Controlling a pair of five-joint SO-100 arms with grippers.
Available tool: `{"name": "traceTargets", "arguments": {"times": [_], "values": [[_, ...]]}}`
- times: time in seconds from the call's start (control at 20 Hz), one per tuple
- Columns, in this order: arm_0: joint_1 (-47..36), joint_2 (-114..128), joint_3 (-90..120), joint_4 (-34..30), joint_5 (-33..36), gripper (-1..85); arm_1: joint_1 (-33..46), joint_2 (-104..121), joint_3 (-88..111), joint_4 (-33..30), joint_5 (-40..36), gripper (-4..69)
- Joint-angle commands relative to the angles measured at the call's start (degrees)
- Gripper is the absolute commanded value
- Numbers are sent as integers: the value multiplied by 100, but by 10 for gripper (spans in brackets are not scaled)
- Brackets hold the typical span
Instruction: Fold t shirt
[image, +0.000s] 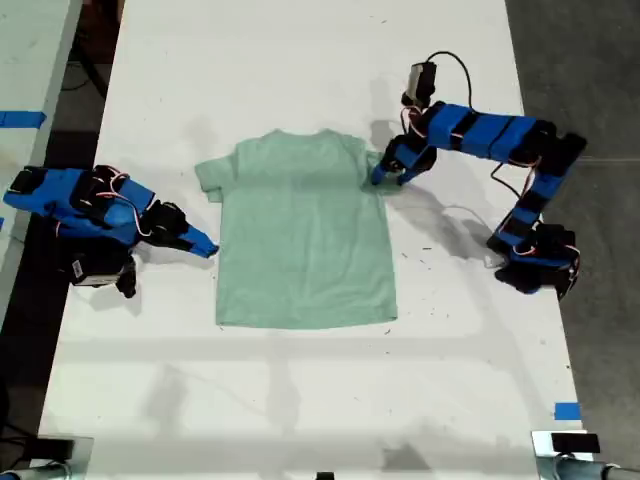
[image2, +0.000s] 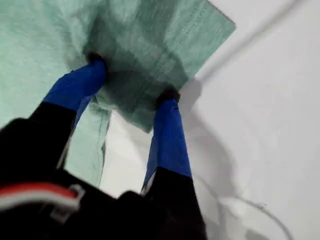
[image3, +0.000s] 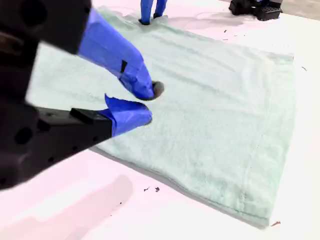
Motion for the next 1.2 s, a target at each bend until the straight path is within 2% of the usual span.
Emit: {"name": "traceTargets", "arguments": {"times": [0.0, 0.05, 0.1, 0.2, 0.5, 0.6, 0.85, 1.15], "values": [[158, 35, 237, -35, -70, 23, 264, -35, -677, 79, -176, 235], [141, 35, 237, -35, -79, 74, 334, -26, -905, 264, -255, 238], [97, 35, 237, -35, -79, 79, 396, -26, -1143, 466, -334, 241], [70, 35, 237, -35, -53, 146, 431, -53, -1389, 668, -404, 240], [229, 35, 237, -35, -246, 134, 756, -1028, -1274, 694, -176, 244], [369, 35, 237, -35, -360, 126, 703, -1230, -1310, 589, -167, -2], [299, 35, 237, -35, -378, 121, 352, -747, -1415, 606, -281, -2], [211, 35, 237, -35, -378, 116, -439, 352, -2707, 1134, -334, -2]]}}
